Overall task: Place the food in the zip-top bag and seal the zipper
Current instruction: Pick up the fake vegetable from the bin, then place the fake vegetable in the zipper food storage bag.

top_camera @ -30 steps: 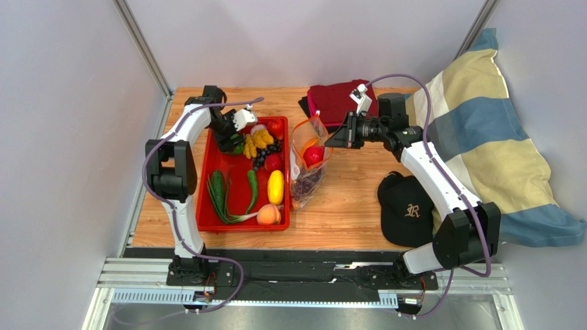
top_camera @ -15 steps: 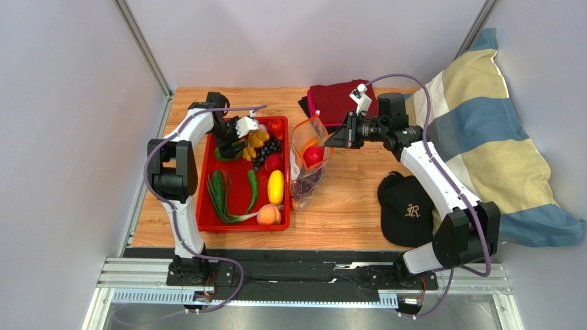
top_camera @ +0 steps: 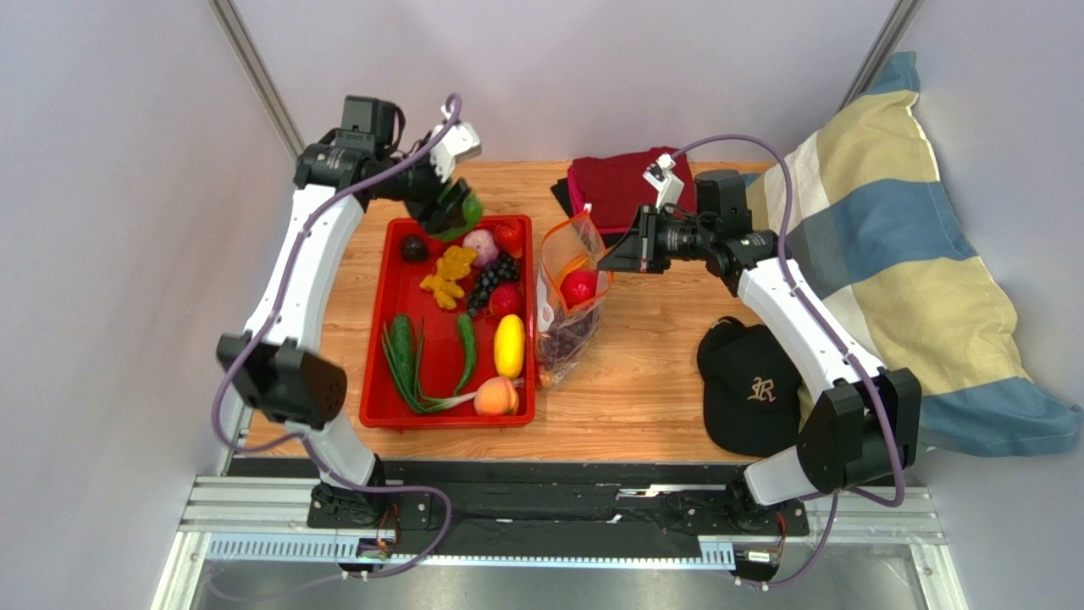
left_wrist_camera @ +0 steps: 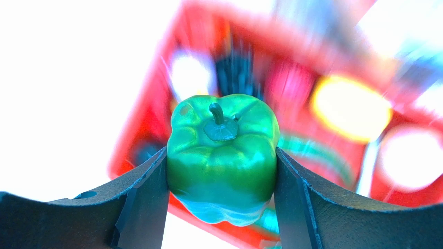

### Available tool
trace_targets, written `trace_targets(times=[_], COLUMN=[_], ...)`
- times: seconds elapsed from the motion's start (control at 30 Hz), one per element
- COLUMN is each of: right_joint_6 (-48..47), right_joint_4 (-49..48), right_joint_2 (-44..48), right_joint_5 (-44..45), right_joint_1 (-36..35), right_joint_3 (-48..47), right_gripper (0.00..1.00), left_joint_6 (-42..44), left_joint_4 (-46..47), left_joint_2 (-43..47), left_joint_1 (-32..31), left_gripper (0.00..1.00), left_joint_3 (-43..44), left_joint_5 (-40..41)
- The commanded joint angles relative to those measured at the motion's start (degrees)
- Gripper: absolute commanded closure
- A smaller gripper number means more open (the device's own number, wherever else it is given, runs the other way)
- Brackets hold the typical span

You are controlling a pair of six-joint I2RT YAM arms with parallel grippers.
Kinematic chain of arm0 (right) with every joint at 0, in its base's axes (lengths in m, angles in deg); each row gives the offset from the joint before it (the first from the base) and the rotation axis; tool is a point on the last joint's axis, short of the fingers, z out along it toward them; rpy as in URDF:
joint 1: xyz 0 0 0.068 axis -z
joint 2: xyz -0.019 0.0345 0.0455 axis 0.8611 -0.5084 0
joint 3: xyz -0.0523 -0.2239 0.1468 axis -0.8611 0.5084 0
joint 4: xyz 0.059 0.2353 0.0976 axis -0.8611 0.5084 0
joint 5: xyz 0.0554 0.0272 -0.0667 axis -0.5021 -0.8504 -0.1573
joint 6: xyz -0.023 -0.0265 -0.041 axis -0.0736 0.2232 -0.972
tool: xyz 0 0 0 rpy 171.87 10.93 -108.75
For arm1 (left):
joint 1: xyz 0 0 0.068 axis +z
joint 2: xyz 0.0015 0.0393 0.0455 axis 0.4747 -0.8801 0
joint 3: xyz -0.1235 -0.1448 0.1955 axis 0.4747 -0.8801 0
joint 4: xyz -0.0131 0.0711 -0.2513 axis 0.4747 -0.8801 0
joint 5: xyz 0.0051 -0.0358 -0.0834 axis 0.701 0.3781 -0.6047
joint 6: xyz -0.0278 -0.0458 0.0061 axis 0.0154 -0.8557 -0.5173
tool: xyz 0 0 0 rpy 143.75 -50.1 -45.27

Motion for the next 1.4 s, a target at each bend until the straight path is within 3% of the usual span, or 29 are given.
trace_targets(times=[0.0,0.1,0.23,0.43,0.63,0.73,0.87,0.93,0.97,1.13,1.17,1.27,1.37], right_joint_6=[-0.53,-0.62,-0.71,-1.06,-0.71,-0.62,-1.05,-1.5,-2.11,-3.08,-3.25,-3.61,-4.66], right_joint_4=[-2.55,-2.55,-2.64,-2.91,-3.43,-3.87,-3.87,-3.61,-3.52,-3.08,-3.08,-2.99,-2.38], right_joint_2=[-0.76,-0.67,-0.06,0.65,0.82,0.74,0.82,1.09,1.26,1.35,1.44,1.26,1.53], right_joint_5=[-1.05,-0.87,-0.87,-0.87,-1.13,-1.13,-1.31,-1.4,-1.48,-1.75,-1.84,-2.1,-2.1], right_joint_1=[-1.0,-1.44,-1.52,-1.52,-1.52,-1.52,-1.61,-1.52,-1.52,-1.52,-1.52,-1.61,-1.61], right_joint_3=[-4.28,-5.07,-4.99,-4.81,-4.64,-4.64,-4.81,-4.81,-4.73,-4.2,-4.2,-4.64,-5.08], right_gripper=[1.0,1.0,1.0,1.0,1.0,1.0,1.0,1.0,1.0,1.0,1.0,1.0,1.0], left_joint_6=[-26.62,-37.9,-49.51,-57.97,-58.78,-57.55,-53.51,-48.95,-47.54,-40.95,-40.59,-40.23,-42.85], left_joint_4=[6.87,11.45,17.94,21.91,19.46,17.01,12.34,10.49,10.14,6.63,6.19,5.66,7.14], left_joint_2=[8.26,7.56,6.77,6.68,5.89,5.54,5.71,7.03,7.56,10.81,11.25,12.74,13.97], left_joint_1=[-9.09,-15.16,-21.75,-25.89,-26.68,-26.95,-27.04,-27.13,-27.04,-26.95,-26.86,-24.94,-17.22], left_gripper=[0.86,0.8,0.78,0.81,0.79,0.72,0.39,0.32,0.25,0.08,0.01,0.01,0.01], left_joint_3=[7.67,9.08,6.02,-3.82,-8.4,-8.14,-6.56,-5.95,-5.94,-3.93,-3.58,-2.43,-3.57], left_joint_5=[-5.8,-5.52,1.33,8.54,11.18,9.86,7.49,3.72,2.75,2.3,2.48,1.69,-3.64])
